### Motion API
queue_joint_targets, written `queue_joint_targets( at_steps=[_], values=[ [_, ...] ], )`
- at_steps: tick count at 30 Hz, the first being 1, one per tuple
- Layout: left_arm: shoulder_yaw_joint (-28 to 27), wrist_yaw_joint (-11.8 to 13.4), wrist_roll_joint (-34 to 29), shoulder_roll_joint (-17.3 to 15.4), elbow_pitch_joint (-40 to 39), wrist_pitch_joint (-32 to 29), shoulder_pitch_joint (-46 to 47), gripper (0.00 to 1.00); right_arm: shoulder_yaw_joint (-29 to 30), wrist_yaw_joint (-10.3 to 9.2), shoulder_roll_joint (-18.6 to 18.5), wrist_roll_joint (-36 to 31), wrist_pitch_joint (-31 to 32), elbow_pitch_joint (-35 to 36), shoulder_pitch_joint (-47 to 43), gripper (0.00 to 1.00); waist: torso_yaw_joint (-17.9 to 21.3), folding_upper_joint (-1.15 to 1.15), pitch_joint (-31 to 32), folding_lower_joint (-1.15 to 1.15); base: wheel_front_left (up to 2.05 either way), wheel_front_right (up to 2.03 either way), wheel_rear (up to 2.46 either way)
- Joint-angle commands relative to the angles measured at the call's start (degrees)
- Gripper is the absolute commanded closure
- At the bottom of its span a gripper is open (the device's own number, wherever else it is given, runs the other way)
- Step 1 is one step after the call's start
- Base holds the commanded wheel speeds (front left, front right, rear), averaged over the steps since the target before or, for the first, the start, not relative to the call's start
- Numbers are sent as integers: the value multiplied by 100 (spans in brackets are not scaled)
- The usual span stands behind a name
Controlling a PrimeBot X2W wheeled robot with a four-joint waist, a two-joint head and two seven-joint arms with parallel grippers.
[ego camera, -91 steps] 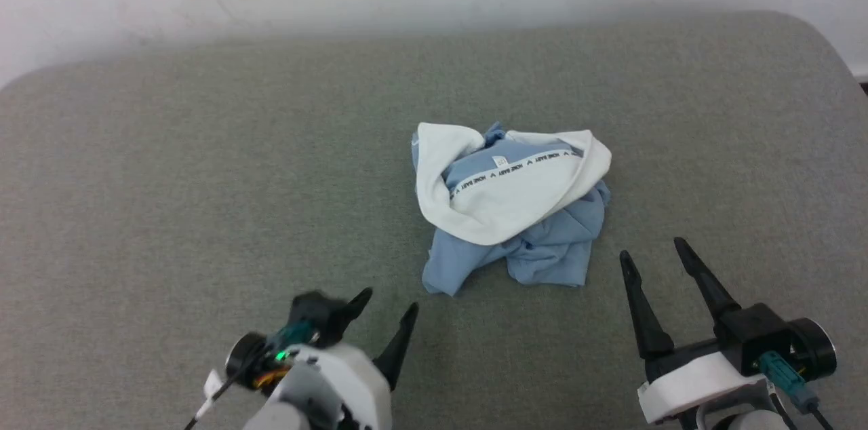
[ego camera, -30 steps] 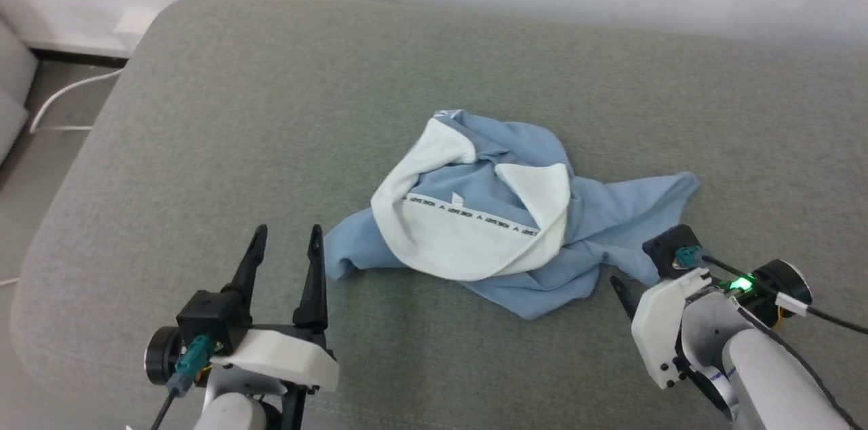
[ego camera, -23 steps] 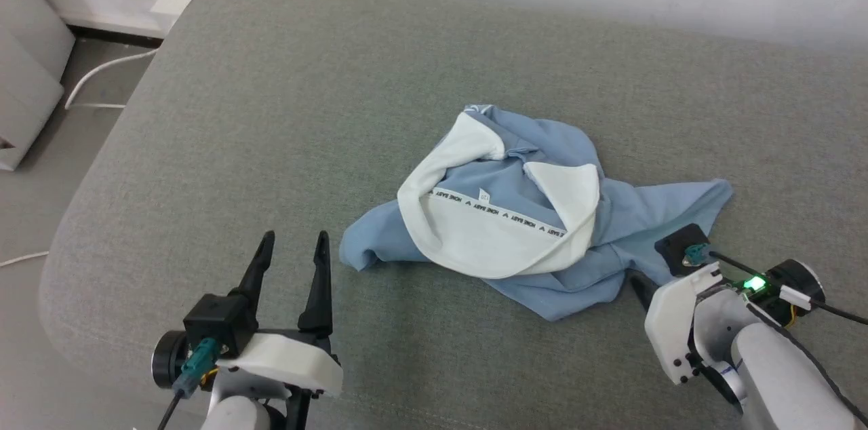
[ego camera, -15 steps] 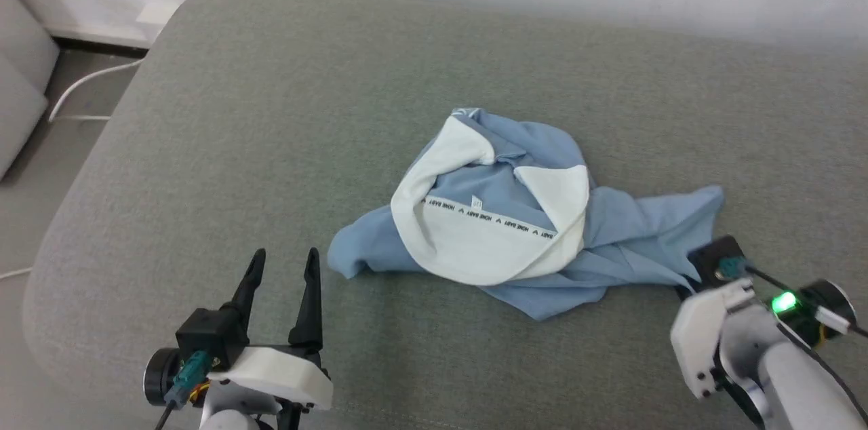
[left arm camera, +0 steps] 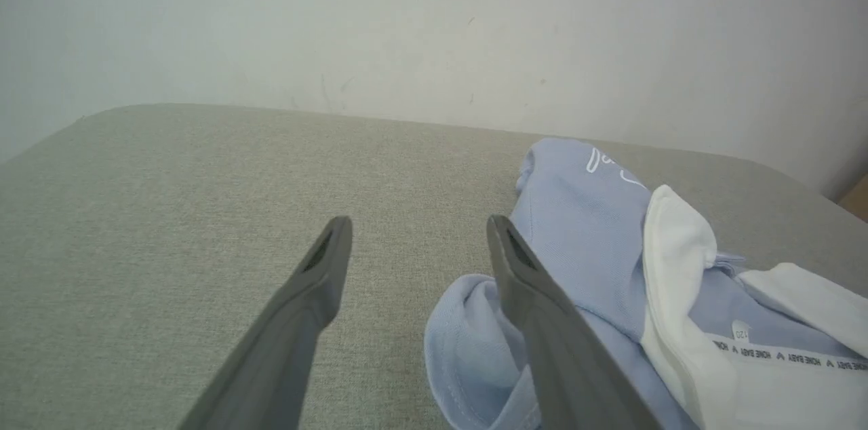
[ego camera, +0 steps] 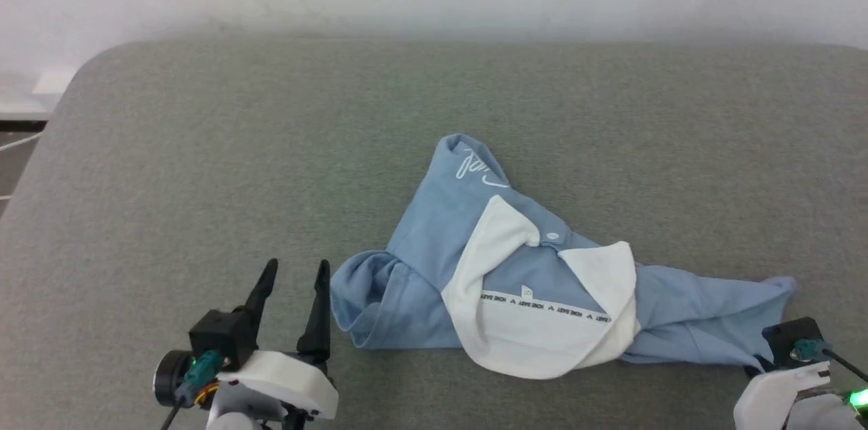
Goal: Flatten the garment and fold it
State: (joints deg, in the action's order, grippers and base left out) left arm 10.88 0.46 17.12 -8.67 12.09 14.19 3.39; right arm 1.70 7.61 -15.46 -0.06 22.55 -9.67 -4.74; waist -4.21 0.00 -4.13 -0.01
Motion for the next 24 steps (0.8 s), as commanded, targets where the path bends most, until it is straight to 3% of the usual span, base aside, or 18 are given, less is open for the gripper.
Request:
queue_joint_targets(
  at_steps=[1,6,12,16,24],
  values=[
    [51,-65,-44,-4,43,-57,131,0,48,-12,111,-11,-125,70,90,0,220,0,-61,1,0,0,0],
    [163,-247,112,-46,187,-665,467,0,94,-12,391,26,-635,535,360,0,452,0,-207,1,0,0,0],
    [469,-214,-51,-185,330,-2054,1183,0,340,-12,714,-29,-1033,1210,452,0,644,0,-444,1,0,0,0],
    [629,-229,-112,-203,691,-2875,1751,0,300,-12,863,-87,-1128,1304,426,0,780,0,-633,1,0,0,0],
    [762,-302,-226,-361,1569,-3434,2422,0,276,-12,1049,-120,-1307,1144,472,0,1039,0,-945,1,0,0,0]
  ],
)
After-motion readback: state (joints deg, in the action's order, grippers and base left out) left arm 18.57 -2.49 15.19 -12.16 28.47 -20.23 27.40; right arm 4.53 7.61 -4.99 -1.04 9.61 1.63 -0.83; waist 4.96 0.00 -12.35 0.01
